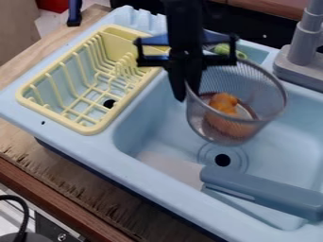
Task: Put the basket from the left sink to the other on the right
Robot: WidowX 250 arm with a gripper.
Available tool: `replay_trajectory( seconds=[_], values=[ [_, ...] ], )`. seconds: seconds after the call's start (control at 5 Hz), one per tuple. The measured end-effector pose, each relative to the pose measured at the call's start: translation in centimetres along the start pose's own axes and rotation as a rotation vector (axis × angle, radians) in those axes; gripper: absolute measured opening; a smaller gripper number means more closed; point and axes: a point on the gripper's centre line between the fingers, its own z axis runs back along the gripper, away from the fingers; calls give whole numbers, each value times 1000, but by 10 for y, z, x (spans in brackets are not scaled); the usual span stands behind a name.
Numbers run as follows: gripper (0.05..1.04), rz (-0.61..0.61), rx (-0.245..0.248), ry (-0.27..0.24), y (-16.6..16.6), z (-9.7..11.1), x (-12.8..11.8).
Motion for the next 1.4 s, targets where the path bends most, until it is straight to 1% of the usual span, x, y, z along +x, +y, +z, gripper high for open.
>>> replay_trajectory(
  seconds=[0.2, 0.4, 0.6, 0.8, 1.0, 1.2, 1.4],
  values=[
    [55, -5, -71, 7, 15, 25, -4],
    [55, -4, -101, -4, 39, 44, -3],
    [55, -28, -104, -35, 66, 49, 4],
    [55, -37, -92, -73, 92, 54, 12],
    [55, -56, -82, -110, 117, 52, 22],
    [55, -60, -66, -122, 138, 42, 29],
    [55, -58, -45, -131, 150, 31, 26]
  ],
)
